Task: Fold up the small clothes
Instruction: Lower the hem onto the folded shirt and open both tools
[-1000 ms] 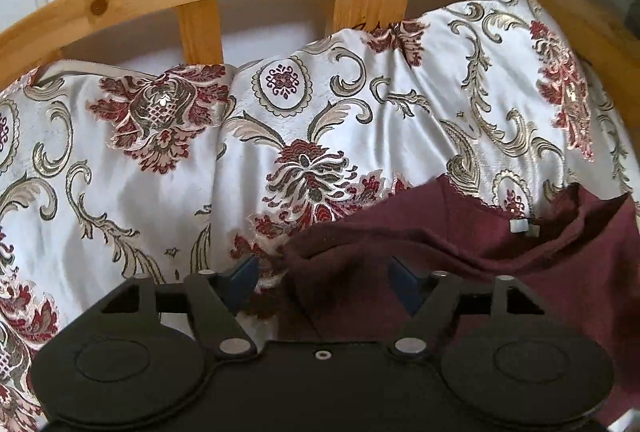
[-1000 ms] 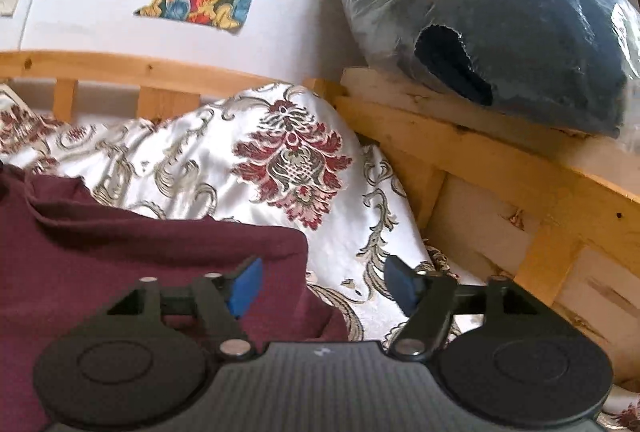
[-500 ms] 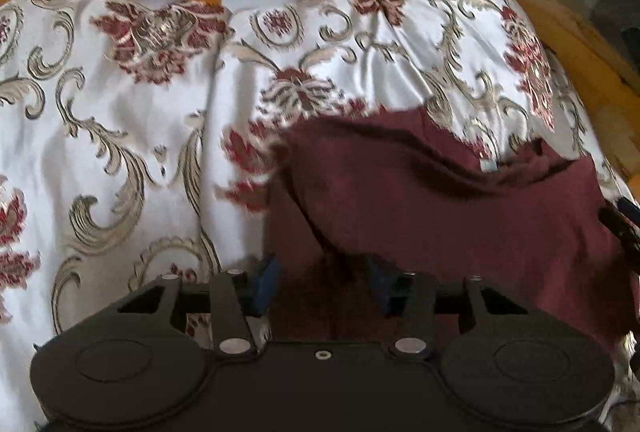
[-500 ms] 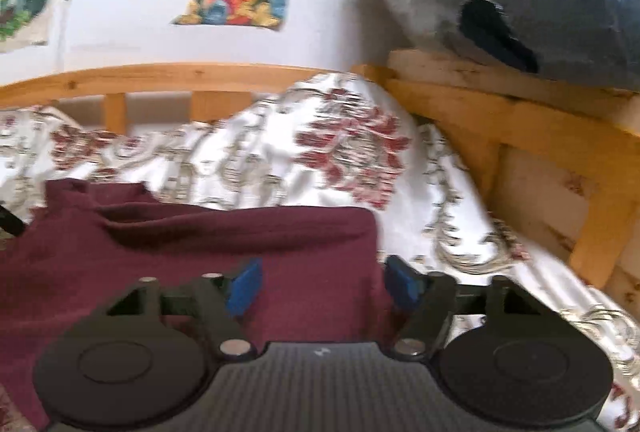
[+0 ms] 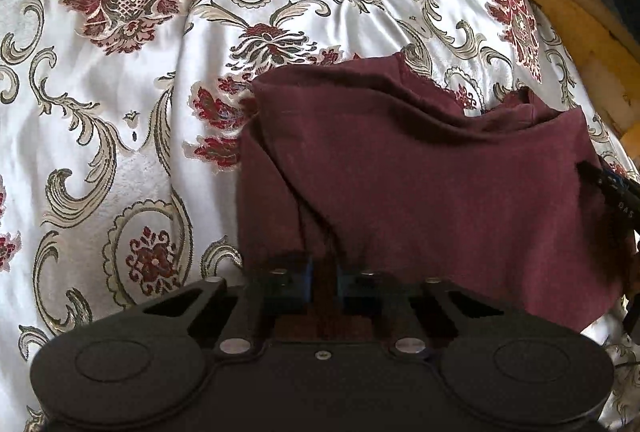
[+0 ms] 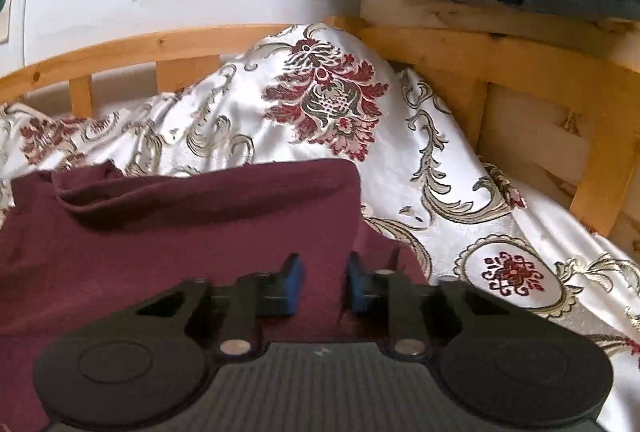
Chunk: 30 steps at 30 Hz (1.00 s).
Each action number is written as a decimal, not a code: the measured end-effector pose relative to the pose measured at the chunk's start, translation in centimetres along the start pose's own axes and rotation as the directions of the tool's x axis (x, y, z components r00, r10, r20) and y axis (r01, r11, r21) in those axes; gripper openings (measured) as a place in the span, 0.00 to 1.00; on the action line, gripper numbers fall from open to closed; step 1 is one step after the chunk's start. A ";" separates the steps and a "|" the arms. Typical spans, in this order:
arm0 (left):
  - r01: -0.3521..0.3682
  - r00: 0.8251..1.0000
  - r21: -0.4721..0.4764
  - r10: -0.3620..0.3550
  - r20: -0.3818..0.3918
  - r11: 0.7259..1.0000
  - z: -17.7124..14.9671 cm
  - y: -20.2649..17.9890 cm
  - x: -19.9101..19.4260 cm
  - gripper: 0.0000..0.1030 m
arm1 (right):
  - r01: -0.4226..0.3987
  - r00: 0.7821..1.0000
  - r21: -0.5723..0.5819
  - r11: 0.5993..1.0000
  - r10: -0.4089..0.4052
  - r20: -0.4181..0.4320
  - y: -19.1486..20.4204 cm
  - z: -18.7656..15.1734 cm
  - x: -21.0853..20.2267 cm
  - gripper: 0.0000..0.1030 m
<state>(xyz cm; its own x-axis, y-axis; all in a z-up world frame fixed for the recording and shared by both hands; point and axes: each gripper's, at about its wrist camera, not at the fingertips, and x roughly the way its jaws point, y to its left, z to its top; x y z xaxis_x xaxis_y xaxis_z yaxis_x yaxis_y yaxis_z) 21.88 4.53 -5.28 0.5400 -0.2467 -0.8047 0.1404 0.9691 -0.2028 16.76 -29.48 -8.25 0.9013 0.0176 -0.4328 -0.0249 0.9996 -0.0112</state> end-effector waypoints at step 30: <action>-0.210 0.954 0.029 0.198 0.224 0.977 -1.0 -1.7 -2.2 0.29 | 0.069 0.995 0.064 0.996 -0.063 -0.082 -0.5 -0.4 -3.0 0.10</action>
<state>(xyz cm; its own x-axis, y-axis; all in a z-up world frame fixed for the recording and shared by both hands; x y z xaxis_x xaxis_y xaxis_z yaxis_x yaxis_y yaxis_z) 19.61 3.42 -3.76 0.7289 -0.0439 -0.6832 0.0479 0.9988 -0.0131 13.86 -30.04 -7.31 0.8623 -0.0474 -0.5041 0.0645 0.9978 0.0165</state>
